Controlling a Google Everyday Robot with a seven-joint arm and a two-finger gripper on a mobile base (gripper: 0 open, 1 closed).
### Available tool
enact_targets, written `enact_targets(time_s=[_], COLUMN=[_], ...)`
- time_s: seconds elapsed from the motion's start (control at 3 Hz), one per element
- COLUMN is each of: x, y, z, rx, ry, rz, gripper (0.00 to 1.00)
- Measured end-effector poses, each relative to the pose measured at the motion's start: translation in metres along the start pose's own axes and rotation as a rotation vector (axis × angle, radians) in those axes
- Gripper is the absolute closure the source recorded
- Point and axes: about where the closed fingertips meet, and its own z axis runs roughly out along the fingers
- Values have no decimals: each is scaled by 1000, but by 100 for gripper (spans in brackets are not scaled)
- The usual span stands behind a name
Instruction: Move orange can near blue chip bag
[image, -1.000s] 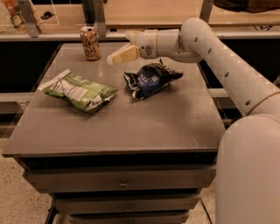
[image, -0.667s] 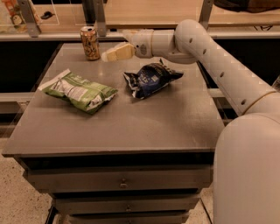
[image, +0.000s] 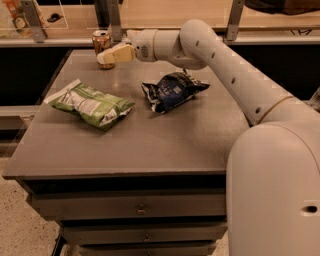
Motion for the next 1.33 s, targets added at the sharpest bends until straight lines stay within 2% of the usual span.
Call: enact_targets(time_s=[0.33,1.0,1.33], x=[2,16,17], y=[-8,-34,-44], z=[11,33,43], rx=[24,94,112], ry=[48,47,43], rz=[-6,35,29], gripper=[0,0,0])
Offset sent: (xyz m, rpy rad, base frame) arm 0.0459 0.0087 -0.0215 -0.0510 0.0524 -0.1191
